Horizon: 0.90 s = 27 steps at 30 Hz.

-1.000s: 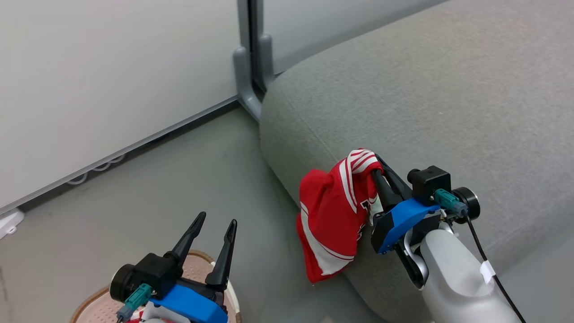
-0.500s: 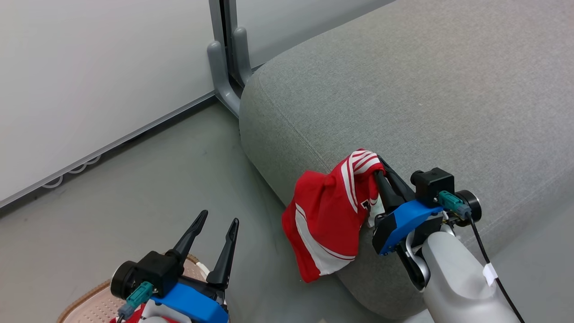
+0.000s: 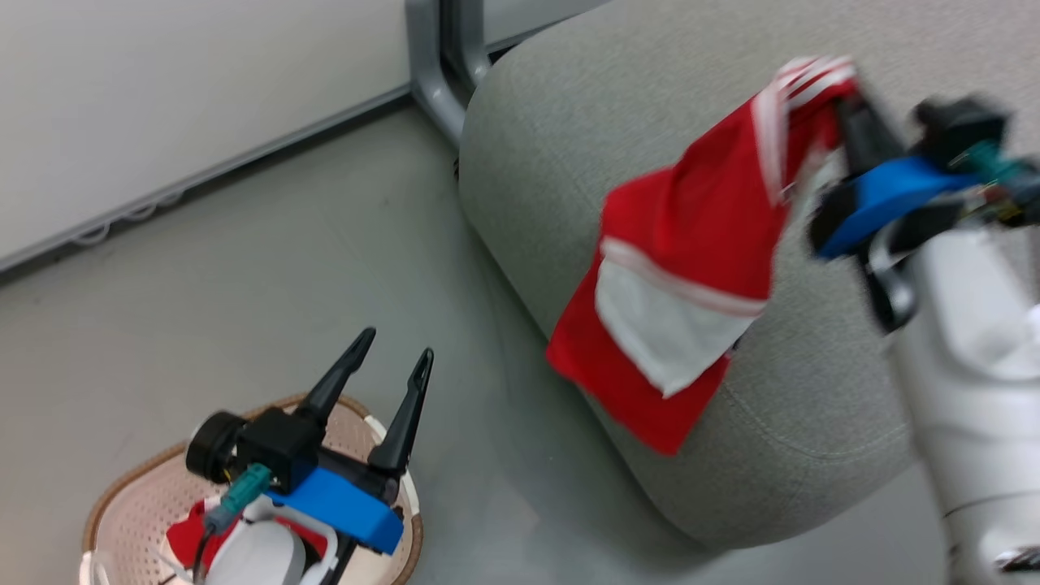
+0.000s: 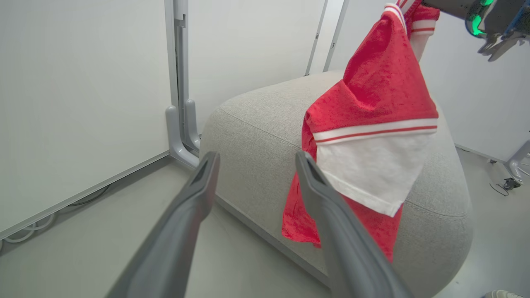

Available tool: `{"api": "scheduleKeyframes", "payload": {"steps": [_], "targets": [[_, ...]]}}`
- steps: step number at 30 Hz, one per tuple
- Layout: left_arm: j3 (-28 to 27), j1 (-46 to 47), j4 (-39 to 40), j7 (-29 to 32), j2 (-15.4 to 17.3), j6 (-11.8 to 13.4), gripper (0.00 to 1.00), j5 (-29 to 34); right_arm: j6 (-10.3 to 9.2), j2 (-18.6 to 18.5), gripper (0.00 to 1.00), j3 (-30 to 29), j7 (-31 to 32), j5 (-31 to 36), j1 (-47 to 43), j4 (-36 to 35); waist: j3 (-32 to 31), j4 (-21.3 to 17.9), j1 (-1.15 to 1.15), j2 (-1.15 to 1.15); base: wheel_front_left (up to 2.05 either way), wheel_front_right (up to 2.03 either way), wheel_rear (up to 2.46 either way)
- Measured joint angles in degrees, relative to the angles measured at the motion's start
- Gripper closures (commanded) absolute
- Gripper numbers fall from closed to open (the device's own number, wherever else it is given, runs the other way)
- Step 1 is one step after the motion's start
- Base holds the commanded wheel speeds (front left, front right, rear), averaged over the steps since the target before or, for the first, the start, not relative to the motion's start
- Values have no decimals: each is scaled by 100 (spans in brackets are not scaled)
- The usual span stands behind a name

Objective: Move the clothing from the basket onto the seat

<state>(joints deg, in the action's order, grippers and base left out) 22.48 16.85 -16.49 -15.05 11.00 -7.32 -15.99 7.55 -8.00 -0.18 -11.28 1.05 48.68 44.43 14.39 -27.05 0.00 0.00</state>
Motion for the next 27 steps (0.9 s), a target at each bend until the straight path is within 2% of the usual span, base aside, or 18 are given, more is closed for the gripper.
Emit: {"api": "scheduleKeyframes", "payload": {"steps": [6,12,18,24,27], "targets": [[230,573,189,0,146,0,0,9,0,-1143,100,-902,427,584,764,-328,613,359,1,0,0,0,0],[439,1026,427,0,234,0,0,16,-1,-1822,100,-2156,579,757,949,-906,1291,807,1,0,0,0,0],[486,1274,626,0,282,0,0,80,-1,-1979,100,-3133,522,936,737,-1215,1876,1261,1,0,0,0,0],[433,1322,676,0,291,0,0,94,-1,-1404,100,-3471,492,1204,334,-823,2229,1561,1,0,0,0,0],[444,1327,657,0,277,0,0,94,-1,-1245,100,-3649,404,1272,238,-615,2263,1620,1,0,0,0,0]]}}
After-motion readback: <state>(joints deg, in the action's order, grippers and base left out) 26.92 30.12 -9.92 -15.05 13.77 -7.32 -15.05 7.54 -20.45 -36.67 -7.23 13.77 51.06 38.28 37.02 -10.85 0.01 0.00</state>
